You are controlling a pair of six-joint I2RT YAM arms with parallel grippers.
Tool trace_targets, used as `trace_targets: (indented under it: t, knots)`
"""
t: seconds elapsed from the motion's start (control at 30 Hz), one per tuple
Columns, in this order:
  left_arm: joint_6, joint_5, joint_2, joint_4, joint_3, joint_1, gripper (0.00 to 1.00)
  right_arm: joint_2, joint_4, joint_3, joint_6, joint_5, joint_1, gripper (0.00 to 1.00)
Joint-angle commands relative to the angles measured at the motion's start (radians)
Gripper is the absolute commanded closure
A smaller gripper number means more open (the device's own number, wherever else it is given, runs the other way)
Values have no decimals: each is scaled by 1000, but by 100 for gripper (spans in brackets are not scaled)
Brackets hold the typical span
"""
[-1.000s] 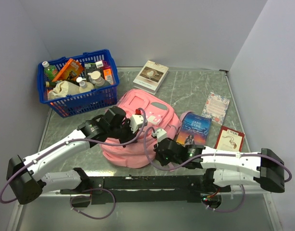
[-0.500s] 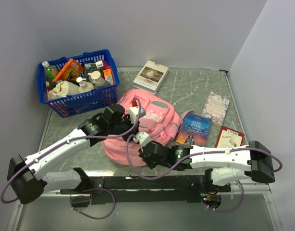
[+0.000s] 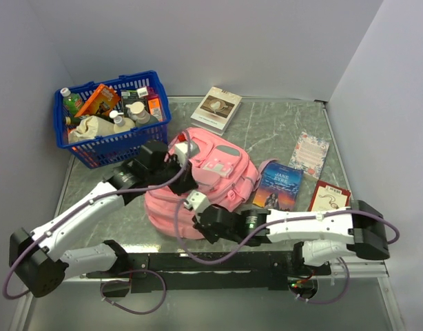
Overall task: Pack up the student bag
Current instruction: Unzip the student bag at the center of the board.
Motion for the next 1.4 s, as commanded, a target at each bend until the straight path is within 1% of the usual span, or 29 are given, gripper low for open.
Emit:
trace_targets:
  t: [0.0,0.07,0.13,0.2,0.23,0.3,0.33,0.4,0.43,0.5,0.53,0.6,0.63,0.67,0.7,0.73,0.77,0.83,0.87,0.93,1.0,1.07,1.13,1.2,1.23,1.27,1.3,1.33,1.37]
  knots:
    - [7,-2,-125,58,82,78,99,-187,76,-96,64,55,-8,100]
    - [12,30,-159,38,61,94,99,-278,48,-126,87,75,-27,100]
    - [9,100,-193,20,38,108,99,-362,-5,-153,114,92,-42,100]
    - [26,140,-213,4,30,118,99,-411,-37,-176,133,93,-42,100]
    - [61,159,-214,0,24,117,87,-456,-71,-184,142,93,-42,100]
    - [125,162,-193,-40,22,115,56,-496,-111,-203,177,101,-42,100]
    - [236,163,-176,-63,24,112,45,-534,-126,-213,188,95,-42,100]
    - [337,188,-109,-120,40,111,40,-565,-137,-244,222,93,-42,100]
    - [425,229,-86,-164,47,111,38,-588,-145,-255,233,93,-42,100]
    - [498,249,-23,-200,56,109,36,-600,-165,-276,263,93,-42,100]
    - [588,254,-4,-244,59,109,35,-606,-172,-281,271,92,-42,100]
    - [676,252,49,-285,64,111,33,-616,-203,-287,295,93,-40,100]
    - [770,263,66,-319,70,111,31,-628,-214,-289,303,96,-40,100]
    - [817,301,77,-380,76,109,29,-637,-229,-295,308,96,-40,100]
    - [860,324,91,-413,87,109,25,-645,-238,-296,320,96,-40,100]
    - [939,343,94,-437,90,109,17,-665,-246,-299,323,99,-40,100]
    - [970,360,97,-472,93,109,15,-672,-251,-304,325,102,-40,100]
    - [1044,366,111,-494,94,103,13,-697,-271,-308,332,108,-39,100]
    - [1057,358,117,-502,97,100,12,-701,-277,-311,334,109,-39,100]
    - [1075,305,129,-484,91,88,10,-714,-286,-315,335,107,-40,100]
    - [1075,259,106,-383,52,83,12,-720,-288,-316,334,102,-40,100]
    - [1081,207,77,-301,12,77,11,-726,-291,-318,334,98,-40,100]
    - [1119,150,40,-229,-57,40,10,-734,-294,-316,332,93,-40,100]
    - [1118,89,25,-163,-122,4,12,-738,-298,-316,331,95,-39,100]
    - [1076,50,26,-64,-139,-19,17,-746,-300,-315,331,98,-40,100]
    - [1043,-14,30,-22,-149,-26,19,-749,-304,-313,331,99,-40,100]
    - [1023,-31,52,-4,-144,-27,23,-751,-306,-315,334,101,-40,100]
    - [993,-47,65,7,-134,-27,32,-757,-308,-316,337,101,-40,100]
    - [974,-71,75,38,-130,-29,38,-760,-308,-319,338,99,-40,100]
